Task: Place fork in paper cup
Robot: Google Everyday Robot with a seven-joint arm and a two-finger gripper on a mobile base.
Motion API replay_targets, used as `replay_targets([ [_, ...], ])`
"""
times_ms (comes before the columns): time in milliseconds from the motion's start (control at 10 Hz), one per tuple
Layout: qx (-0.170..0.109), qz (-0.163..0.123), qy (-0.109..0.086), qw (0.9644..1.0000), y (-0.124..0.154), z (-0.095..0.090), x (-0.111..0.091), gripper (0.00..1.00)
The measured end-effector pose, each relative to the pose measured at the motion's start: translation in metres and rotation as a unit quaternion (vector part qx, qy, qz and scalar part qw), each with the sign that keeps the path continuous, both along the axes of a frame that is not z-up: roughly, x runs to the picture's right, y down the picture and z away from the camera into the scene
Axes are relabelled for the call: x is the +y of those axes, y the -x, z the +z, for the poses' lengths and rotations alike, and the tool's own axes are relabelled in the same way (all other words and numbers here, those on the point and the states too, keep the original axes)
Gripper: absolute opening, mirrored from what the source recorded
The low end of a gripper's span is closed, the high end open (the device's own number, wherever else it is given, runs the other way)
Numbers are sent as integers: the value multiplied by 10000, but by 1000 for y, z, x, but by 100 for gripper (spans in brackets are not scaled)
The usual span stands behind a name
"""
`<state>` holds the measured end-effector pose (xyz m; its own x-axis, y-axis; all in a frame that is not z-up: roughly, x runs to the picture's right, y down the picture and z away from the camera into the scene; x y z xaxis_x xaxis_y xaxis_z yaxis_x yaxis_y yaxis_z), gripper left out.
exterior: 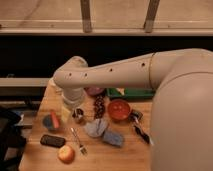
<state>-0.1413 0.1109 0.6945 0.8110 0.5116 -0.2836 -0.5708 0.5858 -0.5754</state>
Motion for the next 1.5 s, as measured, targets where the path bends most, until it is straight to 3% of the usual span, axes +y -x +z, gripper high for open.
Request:
replay_targets([
  [300, 131, -146, 243, 9995, 13, 18, 34, 80],
  [700, 499, 2, 483, 9976, 2, 31, 61, 80],
  [1100, 896, 118, 772, 9929, -14, 48, 93, 80],
  [1500, 1113, 188, 905, 9895, -12, 57, 108, 80],
])
